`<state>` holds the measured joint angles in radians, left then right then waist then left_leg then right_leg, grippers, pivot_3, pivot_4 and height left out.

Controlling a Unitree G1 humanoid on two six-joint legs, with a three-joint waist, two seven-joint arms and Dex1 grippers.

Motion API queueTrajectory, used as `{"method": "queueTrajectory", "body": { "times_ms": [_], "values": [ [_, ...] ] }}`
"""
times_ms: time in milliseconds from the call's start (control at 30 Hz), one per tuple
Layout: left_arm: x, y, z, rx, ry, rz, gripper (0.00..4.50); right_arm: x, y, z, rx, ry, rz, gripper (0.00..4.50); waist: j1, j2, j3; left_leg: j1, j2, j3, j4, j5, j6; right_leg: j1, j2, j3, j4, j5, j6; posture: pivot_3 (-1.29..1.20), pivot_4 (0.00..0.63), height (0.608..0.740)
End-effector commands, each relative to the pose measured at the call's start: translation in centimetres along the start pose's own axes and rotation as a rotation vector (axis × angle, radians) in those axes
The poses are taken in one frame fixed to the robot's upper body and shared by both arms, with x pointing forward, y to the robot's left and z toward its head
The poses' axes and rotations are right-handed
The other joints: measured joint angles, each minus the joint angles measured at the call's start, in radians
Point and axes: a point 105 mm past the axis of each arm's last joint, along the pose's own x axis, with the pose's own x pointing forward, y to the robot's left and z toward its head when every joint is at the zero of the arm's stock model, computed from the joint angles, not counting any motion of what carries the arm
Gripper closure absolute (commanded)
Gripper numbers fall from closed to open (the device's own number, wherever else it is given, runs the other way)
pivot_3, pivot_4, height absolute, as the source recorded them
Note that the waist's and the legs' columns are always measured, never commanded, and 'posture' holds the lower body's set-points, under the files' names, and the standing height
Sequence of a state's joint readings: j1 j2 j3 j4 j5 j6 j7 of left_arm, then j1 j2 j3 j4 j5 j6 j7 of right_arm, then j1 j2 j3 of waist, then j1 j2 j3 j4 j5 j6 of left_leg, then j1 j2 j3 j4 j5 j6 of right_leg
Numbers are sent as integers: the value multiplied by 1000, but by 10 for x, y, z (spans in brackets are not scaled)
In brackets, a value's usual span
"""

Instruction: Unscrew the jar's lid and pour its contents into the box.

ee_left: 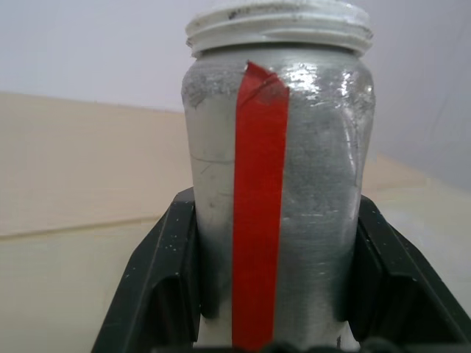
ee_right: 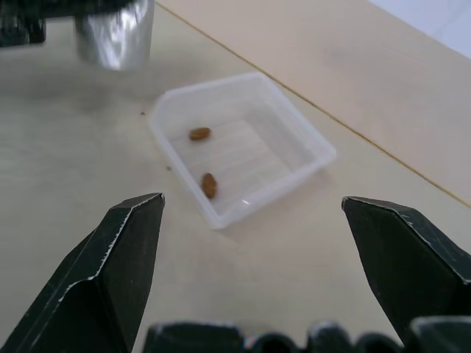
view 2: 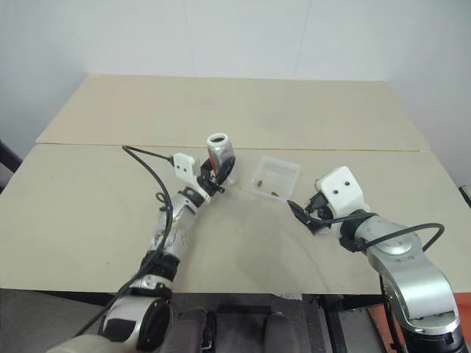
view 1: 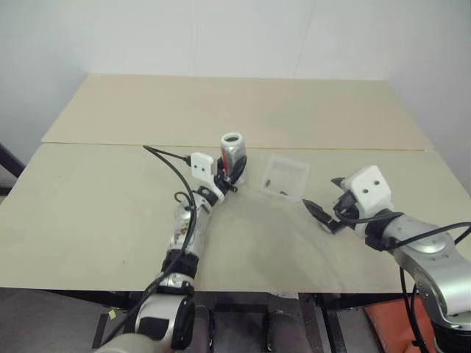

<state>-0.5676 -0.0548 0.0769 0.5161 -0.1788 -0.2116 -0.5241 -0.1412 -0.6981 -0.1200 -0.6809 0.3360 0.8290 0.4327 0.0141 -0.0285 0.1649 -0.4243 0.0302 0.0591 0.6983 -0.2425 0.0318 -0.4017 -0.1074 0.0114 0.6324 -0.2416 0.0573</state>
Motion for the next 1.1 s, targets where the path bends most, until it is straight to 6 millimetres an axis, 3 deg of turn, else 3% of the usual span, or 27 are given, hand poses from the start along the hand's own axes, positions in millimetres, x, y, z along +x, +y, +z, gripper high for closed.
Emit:
{"method": "queueTrajectory", "body": {
  "times_ms": [33,267,467,700,1100],
  "values": [
    [-4,-1,12,63,-89,24,2434,-2,-3,12,-45,-46,4,27,-1,0,0,1,0,-1,0,0,0,0,0,1,0,0,0,0,150,740],
    [-15,4,-15,183,-32,29,2434,-4,7,10,-55,-31,78,27,-1,2,-1,1,0,-1,0,0,0,0,0,1,0,1,0,0,150,740],
    [-15,1,-26,116,-17,36,2434,-6,6,9,-72,-22,79,27,-2,9,-6,8,0,-1,-1,0,0,8,0,1,-2,1,0,0,150,740],
    [-16,4,-28,127,-14,62,172,-6,5,8,-78,-19,71,0,-1,12,-8,13,0,-1,-2,0,1,13,0,1,-3,0,0,0,150,740],
    [-29,9,-13,153,-40,73,49,-2,6,7,-78,-26,67,0,-9,12,-8,12,1,-2,-4,-1,1,12,0,1,-4,0,0,0,150,740]
  ]
}}
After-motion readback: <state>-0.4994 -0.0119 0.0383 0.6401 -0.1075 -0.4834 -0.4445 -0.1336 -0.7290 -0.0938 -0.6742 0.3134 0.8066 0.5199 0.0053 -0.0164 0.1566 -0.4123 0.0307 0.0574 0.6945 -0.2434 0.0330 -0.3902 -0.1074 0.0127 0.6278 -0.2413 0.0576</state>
